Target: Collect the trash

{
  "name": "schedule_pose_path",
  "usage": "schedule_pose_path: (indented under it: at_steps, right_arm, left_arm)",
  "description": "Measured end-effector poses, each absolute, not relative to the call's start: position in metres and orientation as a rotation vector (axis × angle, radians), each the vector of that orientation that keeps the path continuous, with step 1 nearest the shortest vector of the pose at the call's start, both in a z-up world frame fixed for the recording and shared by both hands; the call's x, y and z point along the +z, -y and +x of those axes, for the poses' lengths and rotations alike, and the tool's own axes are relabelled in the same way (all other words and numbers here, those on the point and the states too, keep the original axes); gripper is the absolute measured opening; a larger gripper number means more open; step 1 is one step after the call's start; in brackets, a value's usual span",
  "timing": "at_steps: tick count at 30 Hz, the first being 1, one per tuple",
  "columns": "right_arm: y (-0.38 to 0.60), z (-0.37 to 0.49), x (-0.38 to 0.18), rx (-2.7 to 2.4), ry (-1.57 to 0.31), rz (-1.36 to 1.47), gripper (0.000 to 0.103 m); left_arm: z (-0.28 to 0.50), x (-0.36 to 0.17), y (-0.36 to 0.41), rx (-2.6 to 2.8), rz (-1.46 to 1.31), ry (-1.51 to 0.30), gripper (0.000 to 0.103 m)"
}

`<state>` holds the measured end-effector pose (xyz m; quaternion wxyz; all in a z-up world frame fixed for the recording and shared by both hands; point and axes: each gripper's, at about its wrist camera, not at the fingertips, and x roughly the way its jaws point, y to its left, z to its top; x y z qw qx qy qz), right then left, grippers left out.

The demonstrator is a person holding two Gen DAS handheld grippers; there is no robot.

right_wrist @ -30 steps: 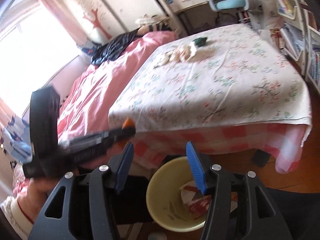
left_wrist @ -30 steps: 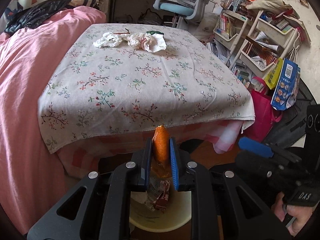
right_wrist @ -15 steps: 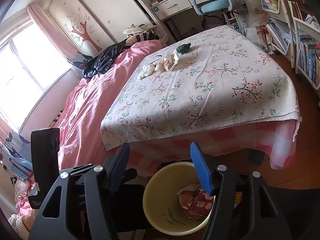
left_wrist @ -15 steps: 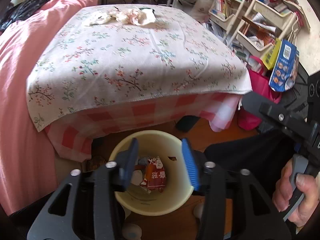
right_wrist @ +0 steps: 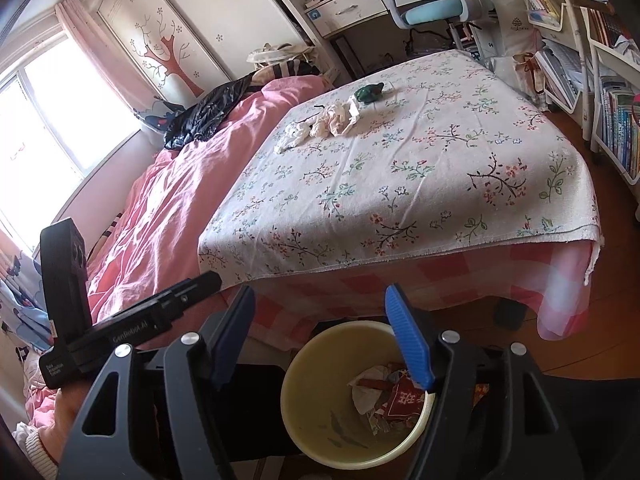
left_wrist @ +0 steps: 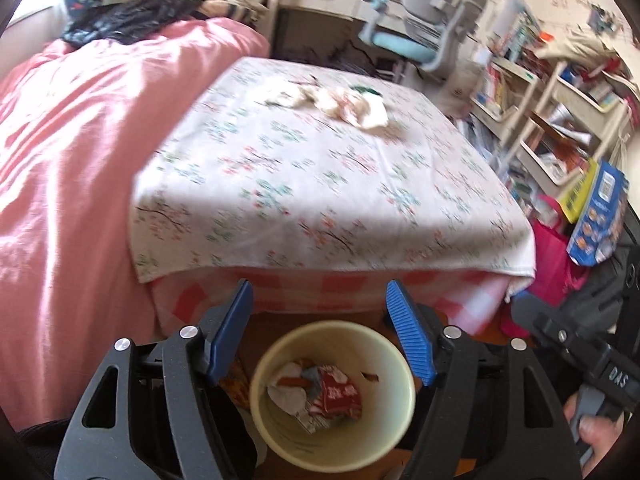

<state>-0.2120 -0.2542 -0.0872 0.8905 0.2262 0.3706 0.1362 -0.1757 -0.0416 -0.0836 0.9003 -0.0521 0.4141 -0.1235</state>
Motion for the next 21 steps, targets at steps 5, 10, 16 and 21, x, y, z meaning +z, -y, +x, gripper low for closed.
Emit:
schedule_pose_path:
  at_steps: [5, 10, 16, 21]
  right_arm:
    - [0.252, -0.212, -0.087, 0.281, -0.772, 0.460, 0.067]
    - [0.250, -0.212, -0.088, 0.281, -0.776, 0.451, 0.068]
    - [0.248, -0.212, -0.088, 0.282, -0.780, 0.440, 0.068]
    - [0.247, -0.213, -0.088, 0.281, -0.778, 0.437, 0.068]
  left_arm:
    - [-0.173, -0.080, 0.030, -0.197, -0.131, -0.827, 0.070]
    - [-0.171, -0.080, 0.021, -0.164, -0.163, -0.820, 0.071]
    - [-0.171, -0.081, 0.020, -0.147, -0.166, -0.819, 0.073]
    - [-0.172, -0.083, 0.021, -0.133, -0.158, -0.821, 0.073]
